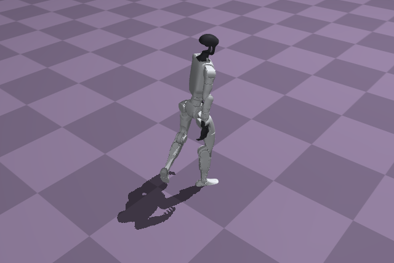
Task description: Walk
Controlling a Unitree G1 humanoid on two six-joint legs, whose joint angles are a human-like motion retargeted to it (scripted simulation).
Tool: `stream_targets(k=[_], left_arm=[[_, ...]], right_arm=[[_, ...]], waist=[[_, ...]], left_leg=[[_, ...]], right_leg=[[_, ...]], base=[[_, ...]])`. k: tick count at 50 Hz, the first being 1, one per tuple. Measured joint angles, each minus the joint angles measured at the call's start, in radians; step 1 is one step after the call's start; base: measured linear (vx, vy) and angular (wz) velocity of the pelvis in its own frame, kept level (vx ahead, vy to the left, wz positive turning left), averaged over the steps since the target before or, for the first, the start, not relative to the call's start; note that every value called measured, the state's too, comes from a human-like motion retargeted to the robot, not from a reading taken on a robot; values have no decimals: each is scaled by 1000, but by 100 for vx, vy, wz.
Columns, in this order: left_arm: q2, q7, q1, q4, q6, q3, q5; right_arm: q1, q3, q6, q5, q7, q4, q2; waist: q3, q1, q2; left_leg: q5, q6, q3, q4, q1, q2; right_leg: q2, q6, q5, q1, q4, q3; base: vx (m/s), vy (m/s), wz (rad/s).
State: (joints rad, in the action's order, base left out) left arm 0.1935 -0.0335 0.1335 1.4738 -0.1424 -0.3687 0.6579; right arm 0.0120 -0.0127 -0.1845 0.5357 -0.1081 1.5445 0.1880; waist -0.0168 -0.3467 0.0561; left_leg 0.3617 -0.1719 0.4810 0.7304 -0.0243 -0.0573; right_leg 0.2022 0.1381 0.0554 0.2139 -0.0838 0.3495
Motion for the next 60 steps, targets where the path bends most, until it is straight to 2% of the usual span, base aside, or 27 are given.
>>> stream_targets(k=[2, 4, 6, 8, 12, 15, 18, 20, 23, 25, 27, 30, 32, 33, 37, 40, 43, 48, 50, 55, 58, 60], left_arm=[[3, 12, -27, 1, 2, -15, 19], [3, 14, -61, 2, 4, -30, 21], [1, 12, -104, 4, 7, -42, 19], [-1, 10, -150, 3, 12, -50, 23], [0, 11, -235, -5, 20, -56, 45], [-2, 11, -287, -5, 29, -71, 61], [-2, 15, -332, 10, 40, -89, 65], [-1, 12, -361, 21, 48, -100, 66], [0, -3, -392, 33, 63, -119, 75], [3, -12, -399, 45, 80, -126, 80], [9, -24, -389, 59, 102, -128, 86], [13, -33, -357, 65, 123, -117, 85], [18, -33, -323, 67, 123, -95, 74], [19, -34, -306, 65, 123, -85, 73], [37, -48, -197, 54, 122, -27, 83], [53, -53, -104, 35, 115, 12, 92], [46, -51, -28, -4, 84, 29, 80], [24, -54, 57, -63, 17, 39, 28], [23, -58, 87, -74, -5, 40, 1], [33, -60, 136, -45, -33, 53, -52], [22, -64, 120, -16, -26, 71, -38], [17, -64, 107, -4, -14, 74, -14]], right_arm=[[-48, 26, -3, 18, 2, -16, -10], [-102, 51, -3, 46, 7, -32, -14], [-155, 75, -3, 68, 14, -48, -17], [-196, 94, -11, 74, 20, -69, -22], [-250, 106, -45, 44, 30, -123, -41], [-271, 101, -67, 7, 30, -153, -58], [-269, 92, -84, -29, 29, -171, -76], [-255, 93, -91, -47, 27, -180, -85], [-221, 100, -94, -52, 20, -183, -86], [-194, 105, -87, -43, 14, -173, -80], [-162, 105, -72, -27, 12, -152, -70], [-114, 93, -51, 0, 18, -112, -52], [-87, 91, -36, 10, 16, -90, -37], [-70, 90, -28, 16, 15, -83, -30], [-5, 66, -12, 31, 1, -69, -5], [39, 44, -5, 31, -11, -64, 12], [73, 25, 3, 40, -12, -61, 29], [115, 1, 16, 43, -16, -50, 47], [114, -12, 24, 42, -21, -39, 45], [99, -32, 26, 34, -25, -28, 36], [121, -30, 21, 31, -19, -28, 33], [110, -30, 22, 33, -24, -27, 37]], waist=[[9, 13, 11], [18, 23, 16], [20, 36, 12], [20, 63, 6], [28, 99, -16], [38, 115, -31], [23, 105, -30], [5, 104, -21], [-3, 143, -16], [-16, 151, -19], [-26, 153, -15], [-18, 155, -17], [-13, 127, -56], [-16, 119, -79], [-16, 132, -124], [-4, 111, -124], [-2, 90, -108], [3, 58, -50], [13, 58, -26], [-3, 68, -50], [-10, 30, -71], [-20, 6, -74]], left_leg=[[-50, 21, 21, 111, -63, -36], [-165, 20, 11, 174, -128, -65], [-232, -3, -56, 171, -217, -43], [-292, 4, -106, 116, -294, -25], [-339, 138, -120, -126, -371, -62], [-364, 231, -169, -365, -402, -50], [-336, 299, -219, -621, -419, -19], [-317, 319, -204, -733, -420, -9], [-303, 274, -171, -691, -398, -28], [-299, 268, -182, -656, -397, -11], [-330, 263, -179, -608, -393, -12], [-392, 262, -195, -584, -353, -12], [-419, 250, -184, -591, -312, -46], [-434, 246, -187, -591, -302, -63], [-489, 229, -167, -587, -255, -105], [-510, 222, -166, -612, -199, -90], [-535, 211, -137, -639, -134, -63], [-589, 191, -95, -668, -6, 26], [-607, 168, -82, -679, 51, 43], [-625, 59, -42, -628, 76, -30], [-598, 29, -93, -598, 126, 8], [-534, -2, -124, -604, 157, 42]], right_leg=[[-8, -15, 20, -42, 10, 17], [-21, -31, 39, -79, 22, 22], [-43, -52, 57, -107, 33, 16], [-65, -72, 78, -133, 40, 11], [-115, -112, 133, -190, 42, 17], [-154, -140, 180, -237, 41, 11], [-170, -156, 217, -281, 47, 30], [-171, -161, 231, -302, 42, 30], [-193, -168, 212, -329, 7, -35], [-214, -172, 154, -340, -20, -60], [-220, -172, 39, -347, -64, -56], [-230, -163, -210, -332, -193, -71], [-252, -138, -324, -282, -327, -43], [-241, -130, -347, -254, -397, -8], [-210, -148, -185, -111, -605, 7], [-217, -70, -126, -2, -619, -61], [-152, -14, -72, 62, -510, -81], [-35, 87, -55, 109, -168, -119], [-16, 124, -56, 126, -23, -127], [-90, 124, -42, 205, 168, -13], [-34, 124, -79, 149, 112, 18], [-3, 123, -106, 127, 83, 31]], base=[[57, -16, 16], [65, -11, 10], [52, -3, -11], [59, -2, -31], [60, -1, -3], [59, 2, 11], [67, 1, 34], [69, 1, 4], [74, 7, -66], [72, 9, -48], [72, 9, -36], [64, 9, -28], [65, 10, 7], [70, 9, -19], [53, 6, -48], [52, 4, 8], [54, 4, 5], [55, -1, -1], [54, -22, -23], [60, -33, -11], [81, 18, 90], [72, 3, 80]])
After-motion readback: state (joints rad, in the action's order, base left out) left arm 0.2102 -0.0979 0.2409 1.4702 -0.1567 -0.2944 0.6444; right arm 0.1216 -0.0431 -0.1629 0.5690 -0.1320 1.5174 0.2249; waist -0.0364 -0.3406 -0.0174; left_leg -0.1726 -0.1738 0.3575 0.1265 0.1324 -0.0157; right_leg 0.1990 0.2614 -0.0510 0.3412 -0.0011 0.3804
